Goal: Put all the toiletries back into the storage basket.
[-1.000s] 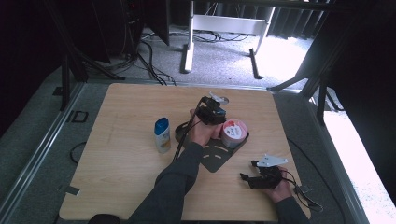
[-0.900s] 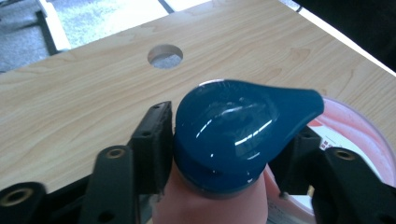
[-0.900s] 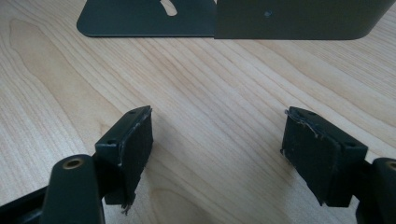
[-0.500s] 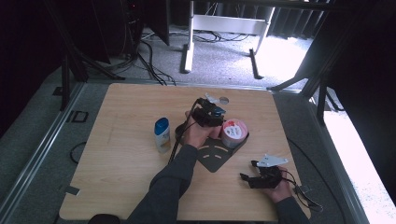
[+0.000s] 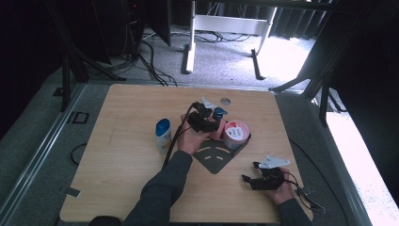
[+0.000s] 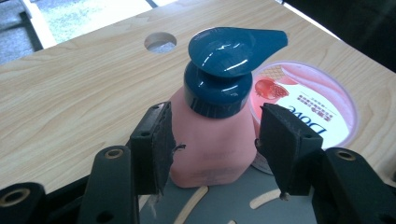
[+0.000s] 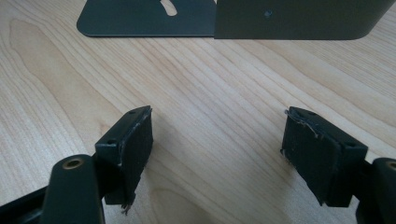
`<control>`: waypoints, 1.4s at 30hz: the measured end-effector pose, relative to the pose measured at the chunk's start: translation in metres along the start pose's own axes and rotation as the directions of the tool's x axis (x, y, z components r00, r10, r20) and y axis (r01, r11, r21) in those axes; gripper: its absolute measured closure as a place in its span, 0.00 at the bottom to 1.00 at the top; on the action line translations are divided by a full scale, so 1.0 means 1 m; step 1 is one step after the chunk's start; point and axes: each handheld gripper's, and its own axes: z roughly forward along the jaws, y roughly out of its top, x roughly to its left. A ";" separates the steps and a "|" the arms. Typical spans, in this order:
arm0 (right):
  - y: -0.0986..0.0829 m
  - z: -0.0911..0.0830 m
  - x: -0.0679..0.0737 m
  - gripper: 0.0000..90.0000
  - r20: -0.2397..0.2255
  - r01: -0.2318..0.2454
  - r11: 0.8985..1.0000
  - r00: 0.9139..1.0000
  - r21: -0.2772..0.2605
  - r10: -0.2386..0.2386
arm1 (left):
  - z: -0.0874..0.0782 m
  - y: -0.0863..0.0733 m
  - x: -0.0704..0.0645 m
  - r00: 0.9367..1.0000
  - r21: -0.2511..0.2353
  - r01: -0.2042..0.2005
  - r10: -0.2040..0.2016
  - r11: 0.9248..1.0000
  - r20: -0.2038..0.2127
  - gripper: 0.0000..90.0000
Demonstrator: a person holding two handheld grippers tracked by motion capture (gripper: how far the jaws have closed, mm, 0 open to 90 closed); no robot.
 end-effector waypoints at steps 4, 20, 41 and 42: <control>0.000 0.000 0.000 0.27 0.001 0.000 1.000 1.000 0.000 0.000 | -0.006 -0.001 0.002 1.000 -0.011 0.003 -0.003 1.000 0.014 0.51; 0.000 0.000 0.000 0.27 0.000 0.002 1.000 1.000 -0.001 -0.002 | -0.043 -0.010 0.008 0.998 -0.051 -0.022 0.025 0.998 0.066 0.52; 0.000 0.000 0.000 0.27 0.000 0.003 1.000 1.000 -0.001 -0.003 | -0.070 -0.021 0.009 0.993 -0.061 -0.077 0.082 0.995 0.083 0.49; 0.000 0.000 0.000 0.27 0.000 0.003 1.000 1.000 -0.001 -0.003 | -0.071 -0.021 0.009 0.993 -0.061 -0.079 0.084 0.995 0.085 0.49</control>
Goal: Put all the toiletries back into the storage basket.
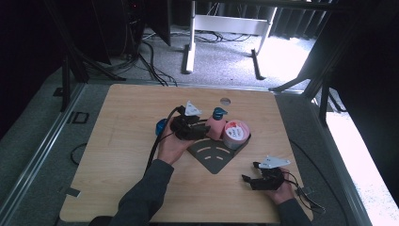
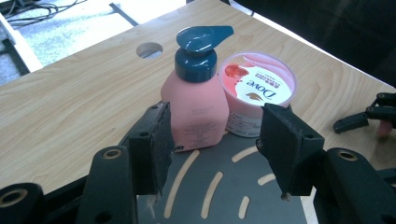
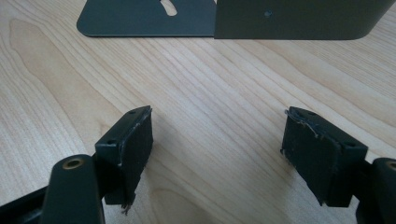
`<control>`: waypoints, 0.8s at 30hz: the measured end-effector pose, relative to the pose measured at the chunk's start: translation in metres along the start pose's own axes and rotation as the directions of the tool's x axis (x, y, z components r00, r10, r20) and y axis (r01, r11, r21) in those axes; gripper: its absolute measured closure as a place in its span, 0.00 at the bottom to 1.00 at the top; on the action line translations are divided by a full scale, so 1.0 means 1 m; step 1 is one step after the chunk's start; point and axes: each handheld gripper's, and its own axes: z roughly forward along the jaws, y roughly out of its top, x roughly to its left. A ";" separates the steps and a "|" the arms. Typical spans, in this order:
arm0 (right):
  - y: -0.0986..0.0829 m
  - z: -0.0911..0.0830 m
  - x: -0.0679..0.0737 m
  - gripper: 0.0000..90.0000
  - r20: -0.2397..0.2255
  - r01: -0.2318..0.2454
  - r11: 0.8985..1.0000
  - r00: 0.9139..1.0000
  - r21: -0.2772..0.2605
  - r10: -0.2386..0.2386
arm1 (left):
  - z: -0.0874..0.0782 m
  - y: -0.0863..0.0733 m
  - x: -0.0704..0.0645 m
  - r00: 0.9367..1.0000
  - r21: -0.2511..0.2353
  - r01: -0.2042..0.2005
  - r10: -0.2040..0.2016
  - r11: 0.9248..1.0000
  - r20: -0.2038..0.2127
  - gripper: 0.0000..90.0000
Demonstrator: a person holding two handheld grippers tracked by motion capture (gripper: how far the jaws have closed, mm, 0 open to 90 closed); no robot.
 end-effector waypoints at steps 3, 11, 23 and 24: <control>0.000 0.000 0.000 0.27 0.000 0.000 1.000 1.000 0.000 0.000 | -0.002 -0.001 0.000 1.000 0.001 -0.008 0.008 1.000 0.000 0.49; 0.000 0.000 0.000 0.27 0.000 0.000 1.000 1.000 0.000 0.000 | -0.011 -0.004 -0.002 0.999 0.004 -0.034 0.034 0.999 0.005 0.49; 0.000 0.000 0.000 0.27 0.000 0.000 1.000 1.000 0.000 0.000 | -0.030 -0.005 0.000 0.998 0.002 -0.062 0.062 0.998 -0.018 0.48; 0.000 0.000 0.000 0.27 0.000 0.000 1.000 1.000 0.000 0.000 | -0.031 -0.005 0.001 0.998 0.003 -0.064 0.064 0.998 -0.020 0.47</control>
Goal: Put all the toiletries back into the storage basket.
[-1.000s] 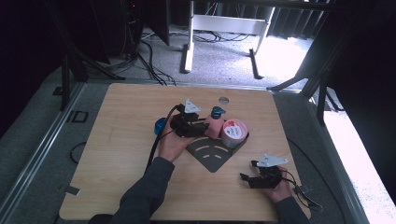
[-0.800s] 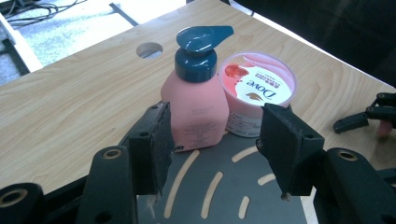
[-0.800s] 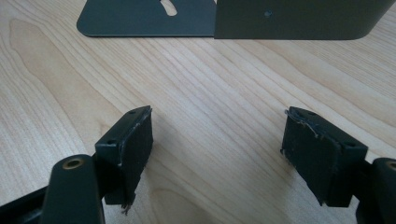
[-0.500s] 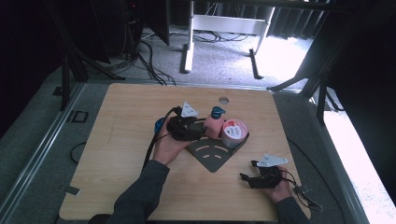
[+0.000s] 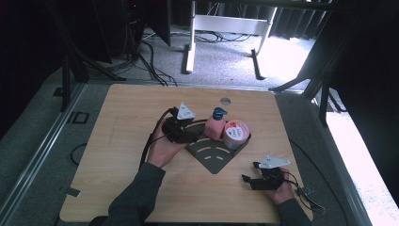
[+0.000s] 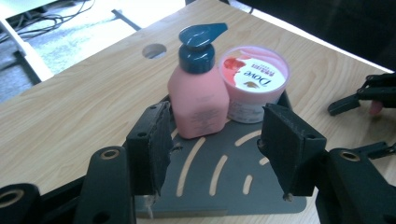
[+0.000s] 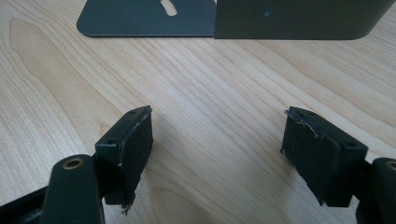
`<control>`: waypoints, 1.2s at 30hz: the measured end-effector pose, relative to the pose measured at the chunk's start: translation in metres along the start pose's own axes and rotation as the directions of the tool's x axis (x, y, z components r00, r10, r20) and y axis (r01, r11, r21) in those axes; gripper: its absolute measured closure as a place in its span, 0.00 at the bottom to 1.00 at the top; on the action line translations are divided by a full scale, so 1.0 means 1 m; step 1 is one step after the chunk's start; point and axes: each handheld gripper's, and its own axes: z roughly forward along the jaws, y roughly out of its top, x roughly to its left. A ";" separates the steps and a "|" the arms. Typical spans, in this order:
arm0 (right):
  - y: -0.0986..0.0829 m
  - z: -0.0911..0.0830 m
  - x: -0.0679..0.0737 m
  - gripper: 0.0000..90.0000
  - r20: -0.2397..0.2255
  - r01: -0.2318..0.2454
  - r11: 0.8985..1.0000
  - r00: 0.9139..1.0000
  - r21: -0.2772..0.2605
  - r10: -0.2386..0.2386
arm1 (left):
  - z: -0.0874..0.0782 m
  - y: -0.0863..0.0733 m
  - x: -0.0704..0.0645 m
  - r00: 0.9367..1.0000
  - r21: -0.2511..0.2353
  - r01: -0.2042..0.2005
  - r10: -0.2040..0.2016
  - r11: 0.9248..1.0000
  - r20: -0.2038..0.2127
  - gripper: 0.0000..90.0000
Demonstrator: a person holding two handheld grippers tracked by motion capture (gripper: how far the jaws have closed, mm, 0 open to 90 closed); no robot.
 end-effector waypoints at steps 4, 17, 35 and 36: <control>0.000 0.000 0.000 0.27 0.000 0.000 1.000 1.000 0.000 0.000 | -0.005 -0.001 0.003 1.000 0.001 -0.003 0.003 1.000 -0.006 0.47; 0.000 0.000 0.000 0.27 0.000 -0.001 1.000 1.000 0.000 0.001 | -0.017 -0.004 0.010 0.999 0.000 -0.030 0.030 1.000 -0.044 0.46; 0.000 0.000 0.000 0.27 0.000 0.000 1.000 1.000 0.000 0.000 | -0.035 -0.012 0.034 0.992 0.000 0.004 -0.004 1.000 -0.126 0.41; 0.000 0.000 0.000 0.27 0.001 0.000 1.000 1.000 0.000 0.000 | -0.035 -0.012 0.034 0.992 0.000 0.004 -0.004 1.000 -0.126 0.40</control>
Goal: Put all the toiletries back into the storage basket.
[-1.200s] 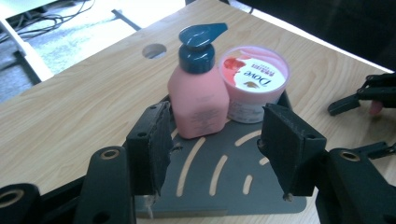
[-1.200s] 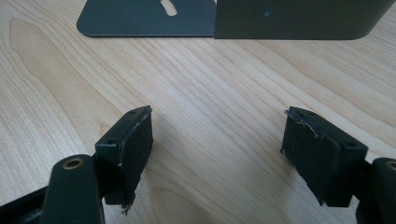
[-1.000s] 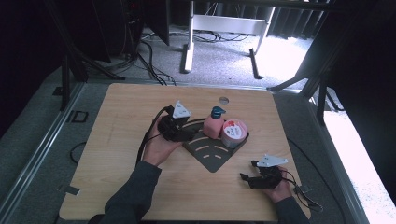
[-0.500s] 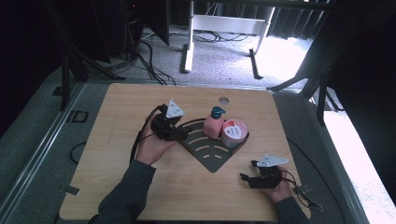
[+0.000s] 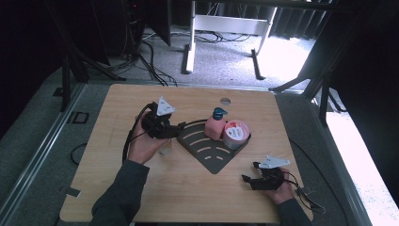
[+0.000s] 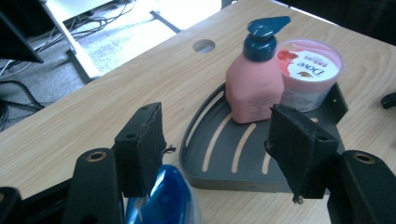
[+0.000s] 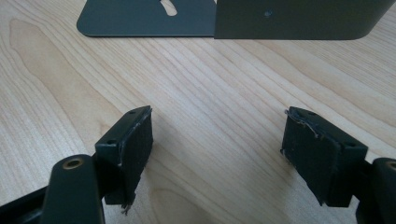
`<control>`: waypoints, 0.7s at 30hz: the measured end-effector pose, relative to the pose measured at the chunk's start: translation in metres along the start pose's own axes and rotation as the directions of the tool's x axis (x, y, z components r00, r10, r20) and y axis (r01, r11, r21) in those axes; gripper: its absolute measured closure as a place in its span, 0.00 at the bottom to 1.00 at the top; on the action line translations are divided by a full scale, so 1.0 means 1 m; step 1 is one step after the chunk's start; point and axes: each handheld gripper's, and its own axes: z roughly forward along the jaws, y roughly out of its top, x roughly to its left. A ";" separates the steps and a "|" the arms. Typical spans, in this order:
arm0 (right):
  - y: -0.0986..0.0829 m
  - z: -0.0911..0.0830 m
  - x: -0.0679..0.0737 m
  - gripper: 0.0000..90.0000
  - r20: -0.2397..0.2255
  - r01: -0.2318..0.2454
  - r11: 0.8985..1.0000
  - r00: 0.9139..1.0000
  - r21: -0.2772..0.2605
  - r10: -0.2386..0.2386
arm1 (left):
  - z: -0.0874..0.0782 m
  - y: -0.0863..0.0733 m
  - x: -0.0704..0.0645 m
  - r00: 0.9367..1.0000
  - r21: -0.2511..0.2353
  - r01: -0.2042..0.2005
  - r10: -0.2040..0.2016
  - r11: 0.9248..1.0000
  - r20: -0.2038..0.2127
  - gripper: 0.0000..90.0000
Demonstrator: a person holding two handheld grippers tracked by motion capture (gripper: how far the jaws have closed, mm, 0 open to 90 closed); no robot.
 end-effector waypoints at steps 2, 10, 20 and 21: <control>0.000 0.000 0.000 0.27 0.000 0.000 1.000 1.000 0.000 0.000 | 0.000 -0.001 0.003 1.000 0.006 0.008 -0.008 1.000 -0.004 0.40; 0.000 0.000 0.000 0.27 -0.001 0.000 1.000 1.000 0.001 0.000 | -0.002 -0.005 0.014 0.999 0.036 0.036 -0.035 0.999 -0.028 0.40; 0.000 0.000 0.000 0.27 0.000 0.000 1.000 1.000 0.001 0.000 | 0.000 -0.008 0.018 0.998 0.086 0.053 -0.049 0.995 -0.040 0.41; 0.000 0.000 0.000 0.27 0.000 0.000 1.000 1.000 0.001 0.000 | 0.000 -0.008 0.018 0.998 0.086 0.053 -0.049 0.995 -0.040 0.41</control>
